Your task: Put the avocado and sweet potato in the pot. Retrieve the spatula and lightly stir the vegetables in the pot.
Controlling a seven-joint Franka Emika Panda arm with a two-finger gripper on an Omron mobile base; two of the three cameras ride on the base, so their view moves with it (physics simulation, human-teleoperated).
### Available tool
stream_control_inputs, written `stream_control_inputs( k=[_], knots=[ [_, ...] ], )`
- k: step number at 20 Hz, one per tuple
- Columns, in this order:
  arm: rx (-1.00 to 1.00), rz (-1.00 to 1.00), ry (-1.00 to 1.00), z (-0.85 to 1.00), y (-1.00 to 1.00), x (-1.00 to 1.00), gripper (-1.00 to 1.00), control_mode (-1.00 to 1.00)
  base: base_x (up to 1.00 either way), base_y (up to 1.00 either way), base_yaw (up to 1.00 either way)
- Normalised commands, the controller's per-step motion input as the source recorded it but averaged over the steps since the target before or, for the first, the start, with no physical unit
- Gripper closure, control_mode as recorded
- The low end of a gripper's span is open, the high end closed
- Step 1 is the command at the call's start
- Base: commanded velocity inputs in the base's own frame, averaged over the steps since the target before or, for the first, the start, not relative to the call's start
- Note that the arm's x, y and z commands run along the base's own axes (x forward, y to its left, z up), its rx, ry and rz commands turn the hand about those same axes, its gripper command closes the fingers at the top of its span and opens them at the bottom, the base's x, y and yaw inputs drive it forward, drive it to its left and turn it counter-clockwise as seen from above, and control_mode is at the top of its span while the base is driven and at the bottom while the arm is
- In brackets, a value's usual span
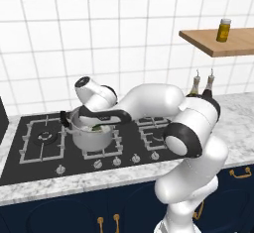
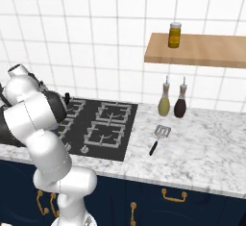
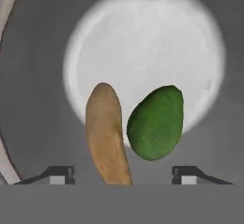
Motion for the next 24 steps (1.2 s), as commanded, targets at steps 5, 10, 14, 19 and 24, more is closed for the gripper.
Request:
stream_control_inputs(
  k=[5,10,14,19,24],
  knots=[
    [0.09,-0.11,-0.45,0.71,-0.22,0.02,-1.0,-1.0,0.0,0.0,0.0],
    [0.04,-0.16,-0.49,0.85,-0.25,-0.08,-1.0,-1.0,0.0,0.0,0.0],
    [0.23,-0.14,-0.56,0.73,-1.0,-0.4,-1.0,-1.0,0.0,0.0,0.0],
    [0.29,-0.15,-0.62,0.39,-1.0,-0.11,-1.0,-1.0,0.0,0.0,0.0],
    [0.3,-0.3,-0.21,0.8,-1.0,0.0,-1.0,-1.0,0.0,0.0,0.0]
  ],
)
